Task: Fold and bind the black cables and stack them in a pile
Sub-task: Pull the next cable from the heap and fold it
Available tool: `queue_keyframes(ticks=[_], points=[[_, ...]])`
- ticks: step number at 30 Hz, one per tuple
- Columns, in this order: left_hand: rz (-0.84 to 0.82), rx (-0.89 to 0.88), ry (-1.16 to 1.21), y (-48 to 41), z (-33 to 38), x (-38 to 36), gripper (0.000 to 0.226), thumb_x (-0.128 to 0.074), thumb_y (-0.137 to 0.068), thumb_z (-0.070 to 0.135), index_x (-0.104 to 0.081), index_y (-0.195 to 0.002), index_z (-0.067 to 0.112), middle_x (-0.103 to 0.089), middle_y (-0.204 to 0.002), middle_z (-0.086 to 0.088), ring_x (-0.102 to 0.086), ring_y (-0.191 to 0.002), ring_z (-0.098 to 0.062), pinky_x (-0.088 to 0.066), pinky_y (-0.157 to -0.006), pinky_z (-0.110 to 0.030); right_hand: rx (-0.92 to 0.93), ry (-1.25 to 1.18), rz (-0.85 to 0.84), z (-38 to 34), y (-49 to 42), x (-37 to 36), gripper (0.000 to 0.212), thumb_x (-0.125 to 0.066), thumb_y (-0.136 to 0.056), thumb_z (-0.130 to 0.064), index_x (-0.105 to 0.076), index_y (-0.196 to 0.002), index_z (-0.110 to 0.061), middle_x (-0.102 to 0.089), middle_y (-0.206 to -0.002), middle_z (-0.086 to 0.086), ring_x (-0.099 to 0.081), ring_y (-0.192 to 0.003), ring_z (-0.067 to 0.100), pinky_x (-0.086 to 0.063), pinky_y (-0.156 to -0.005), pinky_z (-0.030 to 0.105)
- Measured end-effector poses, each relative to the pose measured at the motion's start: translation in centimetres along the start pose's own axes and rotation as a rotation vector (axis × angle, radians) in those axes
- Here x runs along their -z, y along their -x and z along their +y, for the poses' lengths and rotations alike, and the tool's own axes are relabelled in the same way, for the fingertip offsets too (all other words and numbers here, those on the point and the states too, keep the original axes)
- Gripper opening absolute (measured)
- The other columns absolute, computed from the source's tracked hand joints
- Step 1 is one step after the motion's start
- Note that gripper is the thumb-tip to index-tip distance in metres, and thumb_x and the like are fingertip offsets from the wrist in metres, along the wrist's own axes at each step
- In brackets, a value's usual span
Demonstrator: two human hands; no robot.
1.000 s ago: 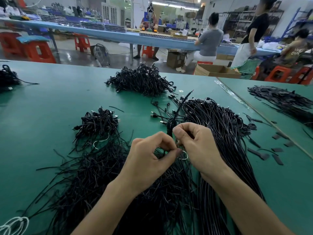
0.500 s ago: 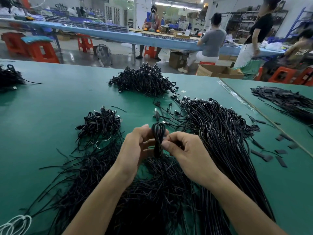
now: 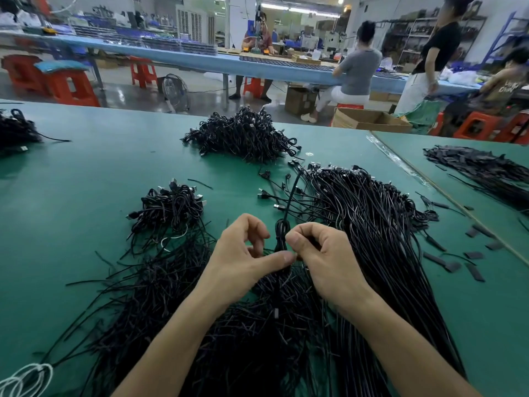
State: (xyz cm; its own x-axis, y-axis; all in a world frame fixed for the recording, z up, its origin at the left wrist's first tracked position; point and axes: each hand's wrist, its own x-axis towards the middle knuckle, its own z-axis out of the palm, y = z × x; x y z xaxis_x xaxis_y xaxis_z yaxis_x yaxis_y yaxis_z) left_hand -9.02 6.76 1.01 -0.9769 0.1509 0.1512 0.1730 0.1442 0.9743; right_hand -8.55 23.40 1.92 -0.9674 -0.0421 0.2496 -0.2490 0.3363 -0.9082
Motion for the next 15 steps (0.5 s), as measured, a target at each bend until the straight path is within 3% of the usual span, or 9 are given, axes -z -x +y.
queue_keyframes(ticks=[4,8,11,13,15], points=[[-0.08,0.141,-0.043,0.0,0.2,-0.1,0.04,-0.082,-0.08,0.032,-0.049,-0.099,0.02,-0.065,-0.058,-0.002,-0.059,-0.044,-0.017,-0.042,-0.04,-0.024,0.037,0.006,-0.008,0.0,0.1,-0.4,0.017,-0.065,-0.095,-0.02,-0.066,-0.079,-0.025,-0.068,-0.069,-0.014,-0.058,-0.065,-0.001,-0.05,-0.067,0.018],[-0.082,0.189,0.221,0.0,0.7,0.0,0.026,-0.072,-0.089,0.008,-0.054,-0.107,0.006,-0.075,-0.075,-0.015,-0.071,-0.062,-0.023,-0.055,-0.055,-0.025,0.049,-0.047,-0.066,-0.4,0.2,-0.8,0.02,-0.064,-0.095,-0.016,-0.066,-0.077,-0.024,-0.067,-0.065,-0.016,-0.057,-0.061,-0.005,-0.045,-0.063,0.011],[-0.018,0.189,0.283,0.1,0.8,0.0,0.016,-0.052,-0.097,-0.007,-0.063,-0.102,0.005,-0.074,-0.075,-0.012,-0.072,-0.064,-0.019,-0.057,-0.057,-0.024,0.038,-0.067,-0.087,-0.4,0.2,-1.1,0.018,-0.065,-0.095,-0.015,-0.067,-0.079,-0.023,-0.068,-0.069,-0.015,-0.06,-0.066,-0.002,-0.049,-0.065,0.017],[0.04,0.221,0.357,0.0,0.9,0.0,0.029,-0.044,-0.1,-0.004,-0.07,-0.096,0.007,-0.072,-0.083,-0.017,-0.071,-0.071,-0.023,-0.06,-0.063,-0.033,0.056,-0.044,-0.089,-0.3,0.2,-1.2,0.02,-0.065,-0.095,-0.014,-0.067,-0.078,-0.024,-0.067,-0.069,-0.017,-0.06,-0.065,-0.003,-0.049,-0.065,0.016],[0.09,0.209,0.391,-0.1,1.0,0.0,0.028,-0.052,-0.1,0.007,-0.076,-0.086,0.013,-0.071,-0.085,-0.016,-0.068,-0.074,-0.025,-0.061,-0.067,-0.036,0.072,0.001,-0.1,-0.4,0.2,-1.2,0.021,-0.064,-0.096,-0.014,-0.066,-0.077,-0.025,-0.063,-0.062,-0.022,-0.054,-0.057,-0.005,-0.042,-0.058,0.01]])
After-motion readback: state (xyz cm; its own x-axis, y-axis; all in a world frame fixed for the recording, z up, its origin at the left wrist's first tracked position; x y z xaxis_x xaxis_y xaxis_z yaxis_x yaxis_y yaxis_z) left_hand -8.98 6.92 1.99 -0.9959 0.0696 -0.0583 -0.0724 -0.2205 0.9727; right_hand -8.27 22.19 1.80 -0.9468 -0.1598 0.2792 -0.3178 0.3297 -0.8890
